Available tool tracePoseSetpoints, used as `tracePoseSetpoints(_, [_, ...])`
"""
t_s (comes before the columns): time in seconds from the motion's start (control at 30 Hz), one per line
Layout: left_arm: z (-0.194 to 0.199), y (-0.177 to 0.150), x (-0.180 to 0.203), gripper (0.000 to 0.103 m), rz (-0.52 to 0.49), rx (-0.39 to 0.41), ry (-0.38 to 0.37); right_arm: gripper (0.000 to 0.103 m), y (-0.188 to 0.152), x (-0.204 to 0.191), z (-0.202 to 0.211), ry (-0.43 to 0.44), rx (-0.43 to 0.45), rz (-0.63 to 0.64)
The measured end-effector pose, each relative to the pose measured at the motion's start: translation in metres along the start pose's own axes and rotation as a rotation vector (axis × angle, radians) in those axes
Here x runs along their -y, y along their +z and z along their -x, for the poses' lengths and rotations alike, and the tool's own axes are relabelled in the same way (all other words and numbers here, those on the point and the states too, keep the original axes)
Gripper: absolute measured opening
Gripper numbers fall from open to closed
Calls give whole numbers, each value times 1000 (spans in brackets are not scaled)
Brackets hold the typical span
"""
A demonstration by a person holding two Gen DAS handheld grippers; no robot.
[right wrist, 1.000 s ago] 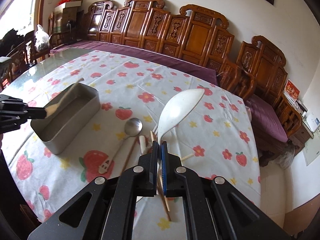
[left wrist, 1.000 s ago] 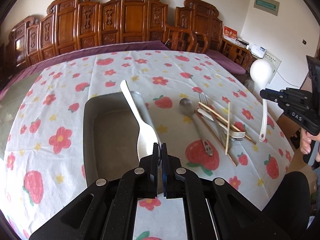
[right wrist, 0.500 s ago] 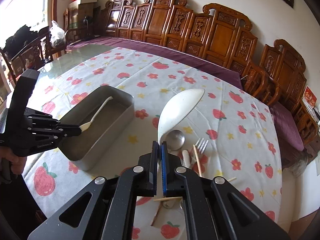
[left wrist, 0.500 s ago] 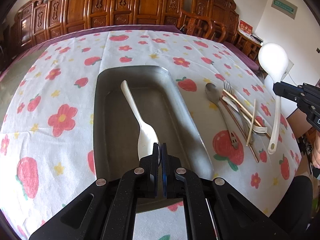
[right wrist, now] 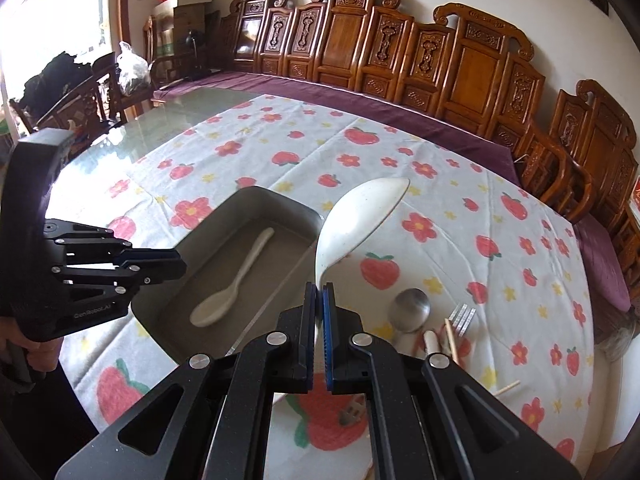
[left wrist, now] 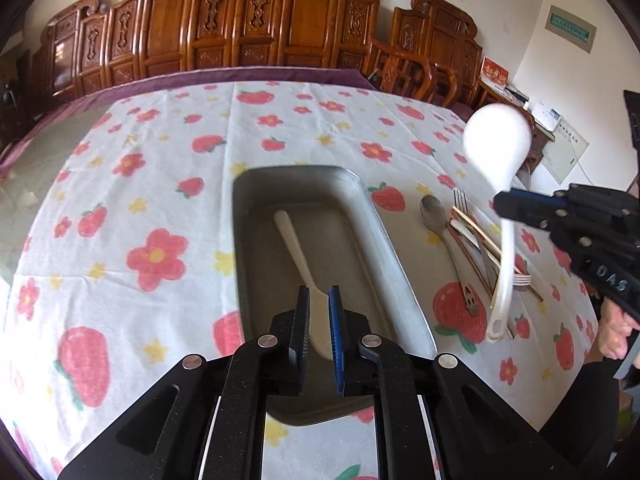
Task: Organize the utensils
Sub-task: 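Lower the white ladle into the metal tray and open the right tool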
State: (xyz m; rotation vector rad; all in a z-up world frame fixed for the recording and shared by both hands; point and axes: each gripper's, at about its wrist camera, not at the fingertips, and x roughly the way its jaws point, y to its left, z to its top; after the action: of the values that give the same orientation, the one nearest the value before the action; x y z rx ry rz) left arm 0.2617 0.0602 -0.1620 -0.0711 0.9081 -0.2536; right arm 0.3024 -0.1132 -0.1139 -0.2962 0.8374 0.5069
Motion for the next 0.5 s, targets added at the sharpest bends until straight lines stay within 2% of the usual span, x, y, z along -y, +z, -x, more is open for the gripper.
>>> tracePoseSetpoints(0.13, [10, 3, -11, 8, 0, 25, 48, 4, 11, -13, -15, 40, 1, -9])
tracePoseSetpoints(0.33, [18, 7, -28, 8, 31, 42, 81, 4, 30, -31, -40, 82, -2, -20])
tracePoseSetpoints(0.5, [23, 9, -37, 8, 43, 57, 120, 4, 37, -40, -70, 103, -33, -45])
